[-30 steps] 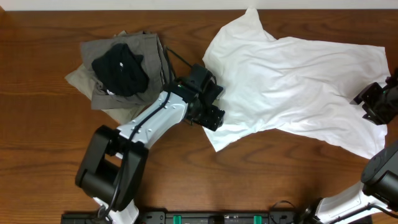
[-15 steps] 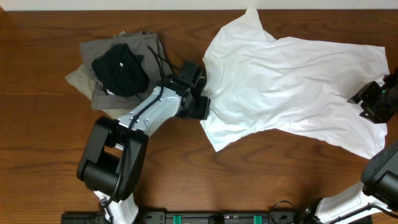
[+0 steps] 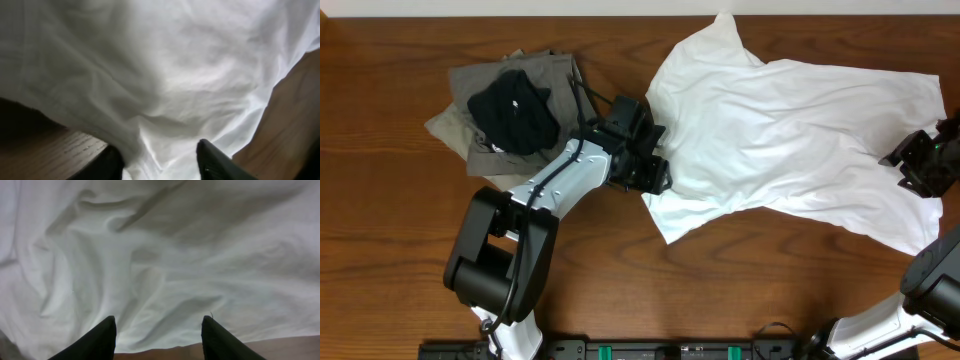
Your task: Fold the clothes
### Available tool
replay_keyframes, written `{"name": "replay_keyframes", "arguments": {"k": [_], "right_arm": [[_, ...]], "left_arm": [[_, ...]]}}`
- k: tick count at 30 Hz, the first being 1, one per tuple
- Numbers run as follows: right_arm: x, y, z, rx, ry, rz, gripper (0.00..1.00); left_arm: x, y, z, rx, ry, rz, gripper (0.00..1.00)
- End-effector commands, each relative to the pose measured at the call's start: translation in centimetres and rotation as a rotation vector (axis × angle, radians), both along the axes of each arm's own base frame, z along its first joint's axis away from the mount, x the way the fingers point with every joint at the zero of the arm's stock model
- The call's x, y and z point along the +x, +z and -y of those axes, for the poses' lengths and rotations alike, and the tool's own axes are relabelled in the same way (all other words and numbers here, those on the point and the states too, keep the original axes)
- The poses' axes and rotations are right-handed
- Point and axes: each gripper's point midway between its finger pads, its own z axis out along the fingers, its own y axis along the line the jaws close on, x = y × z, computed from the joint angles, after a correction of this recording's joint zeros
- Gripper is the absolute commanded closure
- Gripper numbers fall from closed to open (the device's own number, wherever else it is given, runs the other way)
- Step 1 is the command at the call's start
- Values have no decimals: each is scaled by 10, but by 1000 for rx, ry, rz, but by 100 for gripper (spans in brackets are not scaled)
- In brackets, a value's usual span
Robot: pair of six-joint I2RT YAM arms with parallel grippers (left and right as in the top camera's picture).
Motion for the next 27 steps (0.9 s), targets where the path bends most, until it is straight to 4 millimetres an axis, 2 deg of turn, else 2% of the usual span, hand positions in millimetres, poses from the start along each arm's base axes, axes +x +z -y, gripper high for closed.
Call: {"name": "replay_keyframes", "arguments": {"k": [1,4,6,10,14,17,19,22,27], "right_arm": [[-1,2,1,1,6,9,48],[-1,2,1,2,6,9,48],[-1,2,1,4,6,6,47],[-2,1,0,6,6,2,47],[-5,-1,1,3,-8,-13,48],[-11,-8,-1,12,-27,-40,61],[-16,-16,-2,14,-48,-56,66],[-25,-35,-5,19,-93,-89,67],[-45,-66,-13,19,-104,-143,76]], "left_arm": [[-1,-4,-2,14,15,-15,68],[3,-9,-6,40,44,-7,87],[5,-12,-5,40,48,-9,94],[11,-20,-27,153,115,5,94],[24,-10,-81,329,258,35,94],[37,4,-120,385,372,66,94],[45,15,-135,356,422,77,94],[49,23,-144,327,453,80,94],[46,23,-141,313,426,73,94]]}}
